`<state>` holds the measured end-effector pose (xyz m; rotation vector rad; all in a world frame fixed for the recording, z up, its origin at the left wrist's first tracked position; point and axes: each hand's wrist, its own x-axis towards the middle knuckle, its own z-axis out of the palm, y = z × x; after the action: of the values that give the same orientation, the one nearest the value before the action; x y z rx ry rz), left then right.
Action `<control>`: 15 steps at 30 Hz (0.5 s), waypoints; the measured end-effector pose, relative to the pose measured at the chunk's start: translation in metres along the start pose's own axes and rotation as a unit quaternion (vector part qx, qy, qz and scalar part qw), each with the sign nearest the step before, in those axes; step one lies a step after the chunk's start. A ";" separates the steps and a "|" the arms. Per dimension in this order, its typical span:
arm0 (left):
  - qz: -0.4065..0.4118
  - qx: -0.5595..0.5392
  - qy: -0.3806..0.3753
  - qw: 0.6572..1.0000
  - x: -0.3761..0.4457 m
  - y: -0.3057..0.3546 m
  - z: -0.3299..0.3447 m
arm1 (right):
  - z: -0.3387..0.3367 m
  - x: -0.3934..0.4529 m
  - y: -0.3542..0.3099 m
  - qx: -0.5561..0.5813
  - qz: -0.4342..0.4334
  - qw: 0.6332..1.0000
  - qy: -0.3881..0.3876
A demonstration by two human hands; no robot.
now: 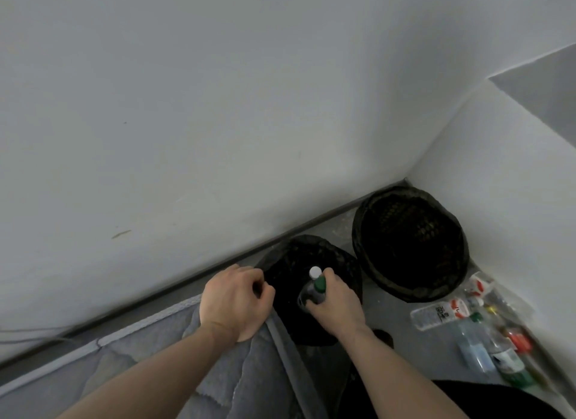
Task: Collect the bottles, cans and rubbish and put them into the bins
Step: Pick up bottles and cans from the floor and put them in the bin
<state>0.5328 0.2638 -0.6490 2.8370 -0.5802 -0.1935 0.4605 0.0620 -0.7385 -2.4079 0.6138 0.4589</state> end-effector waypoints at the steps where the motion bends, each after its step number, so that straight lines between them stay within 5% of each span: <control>1: -0.001 0.000 -0.001 1.000 0.000 0.000 0.000 | 0.003 0.000 0.001 -0.012 -0.003 1.000 -0.007; 15: -0.007 -0.004 -0.007 1.000 -0.001 0.002 -0.003 | 0.006 0.007 0.029 -0.081 0.020 0.996 -0.001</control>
<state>0.5313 0.2632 -0.6454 2.8357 -0.5602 -0.2168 0.4499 0.0431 -0.7597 -2.5523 0.6464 0.5471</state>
